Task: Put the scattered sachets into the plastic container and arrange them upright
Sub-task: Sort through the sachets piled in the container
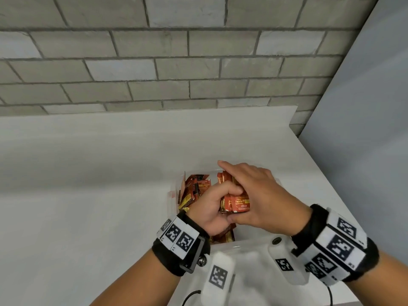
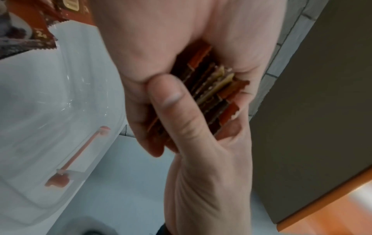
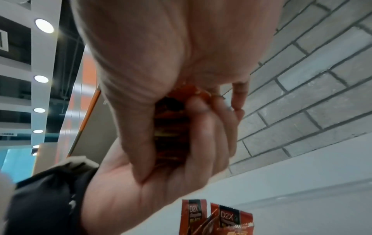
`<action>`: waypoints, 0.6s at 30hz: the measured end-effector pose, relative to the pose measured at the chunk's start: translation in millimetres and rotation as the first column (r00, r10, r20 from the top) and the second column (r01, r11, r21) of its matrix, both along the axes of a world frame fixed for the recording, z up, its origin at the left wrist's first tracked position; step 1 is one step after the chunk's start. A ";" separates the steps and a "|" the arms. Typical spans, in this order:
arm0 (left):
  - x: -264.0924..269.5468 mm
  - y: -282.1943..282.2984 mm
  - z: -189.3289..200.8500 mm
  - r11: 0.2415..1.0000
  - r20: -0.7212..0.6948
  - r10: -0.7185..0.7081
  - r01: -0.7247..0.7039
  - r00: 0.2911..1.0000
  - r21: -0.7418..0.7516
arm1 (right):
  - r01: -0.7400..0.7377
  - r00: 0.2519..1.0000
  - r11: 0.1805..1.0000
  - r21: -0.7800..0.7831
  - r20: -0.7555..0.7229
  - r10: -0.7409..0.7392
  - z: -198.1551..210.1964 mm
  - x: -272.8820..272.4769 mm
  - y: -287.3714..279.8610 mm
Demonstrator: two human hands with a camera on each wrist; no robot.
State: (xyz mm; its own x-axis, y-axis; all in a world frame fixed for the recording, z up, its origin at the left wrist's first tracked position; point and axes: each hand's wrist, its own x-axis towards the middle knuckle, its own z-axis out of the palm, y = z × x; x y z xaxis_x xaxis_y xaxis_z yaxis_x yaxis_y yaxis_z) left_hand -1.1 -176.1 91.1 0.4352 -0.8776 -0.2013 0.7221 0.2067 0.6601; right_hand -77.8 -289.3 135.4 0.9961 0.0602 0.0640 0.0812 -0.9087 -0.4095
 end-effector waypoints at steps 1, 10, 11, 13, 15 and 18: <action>-1.0 0.6 0.7 1.000 -0.002 0.003 -0.003 1.000 -0.011 | 0.008 1.000 1.000 0.000 0.006 -0.008 -0.6 0.9 -0.9; -0.7 0.3 -2.7 0.997 -0.007 0.072 -0.072 0.997 -0.014 | 0.023 1.000 0.998 0.056 0.000 -0.023 -1.3 4.7 2.5; -0.3 1.0 -3.5 0.997 -0.005 0.076 -0.076 0.997 -0.001 | 0.033 0.999 0.994 0.106 -0.026 -0.030 -1.2 3.6 0.8; 1.9 3.0 -6.1 0.996 -0.006 0.093 -0.093 0.996 0.012 | 0.082 0.997 0.965 0.249 -0.012 -0.082 -0.7 0.8 -6.4; 4.5 6.1 -6.5 0.995 -0.015 0.100 -0.100 0.995 0.001 | 0.128 0.988 0.941 0.314 0.041 -0.148 -0.6 -1.8 -16.8; 6.3 8.9 -8.4 0.996 -0.014 0.085 -0.086 0.996 -0.014 | 0.147 0.987 0.936 0.319 0.020 -0.162 -0.9 -2.5 -25.6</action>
State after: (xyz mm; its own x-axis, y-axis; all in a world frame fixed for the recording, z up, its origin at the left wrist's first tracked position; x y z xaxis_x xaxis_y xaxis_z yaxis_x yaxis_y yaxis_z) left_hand 5.2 -167.2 82.8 0.5061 -0.8401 -0.1952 0.7101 0.2773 0.6472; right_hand -80.3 -314.9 134.5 0.9871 -0.1251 0.0995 -0.0251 -0.7361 -0.6764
